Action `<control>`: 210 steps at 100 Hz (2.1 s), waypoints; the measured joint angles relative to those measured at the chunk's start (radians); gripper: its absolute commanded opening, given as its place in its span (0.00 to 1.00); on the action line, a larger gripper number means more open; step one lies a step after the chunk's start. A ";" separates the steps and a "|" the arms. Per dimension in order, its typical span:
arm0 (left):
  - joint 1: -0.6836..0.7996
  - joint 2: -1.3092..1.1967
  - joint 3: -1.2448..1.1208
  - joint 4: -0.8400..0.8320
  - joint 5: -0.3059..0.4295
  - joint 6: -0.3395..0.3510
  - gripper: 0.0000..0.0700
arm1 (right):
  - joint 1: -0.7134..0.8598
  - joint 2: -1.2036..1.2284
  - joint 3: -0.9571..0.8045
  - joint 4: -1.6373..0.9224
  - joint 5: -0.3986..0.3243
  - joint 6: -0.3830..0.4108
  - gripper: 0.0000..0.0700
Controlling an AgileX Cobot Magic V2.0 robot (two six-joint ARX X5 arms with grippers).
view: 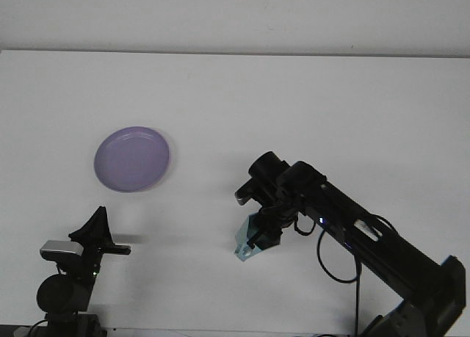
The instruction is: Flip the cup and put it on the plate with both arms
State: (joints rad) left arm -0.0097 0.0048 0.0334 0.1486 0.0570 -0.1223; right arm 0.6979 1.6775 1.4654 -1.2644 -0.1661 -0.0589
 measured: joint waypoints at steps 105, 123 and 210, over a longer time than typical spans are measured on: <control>0.000 0.000 0.000 0.000 0.000 0.000 0.02 | 0.110 0.169 0.077 -0.034 0.054 -0.080 0.41; 0.000 0.000 0.000 0.000 0.000 0.000 0.02 | 0.110 0.169 0.077 -0.033 0.055 -0.092 0.43; 0.000 0.003 0.050 -0.022 0.131 -0.245 0.02 | -0.073 -0.277 0.282 0.215 0.067 -0.052 0.59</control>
State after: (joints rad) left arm -0.0101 0.0074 0.0837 0.1268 0.1883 -0.3672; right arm 0.6247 1.4010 1.7473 -1.0492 -0.0994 -0.1108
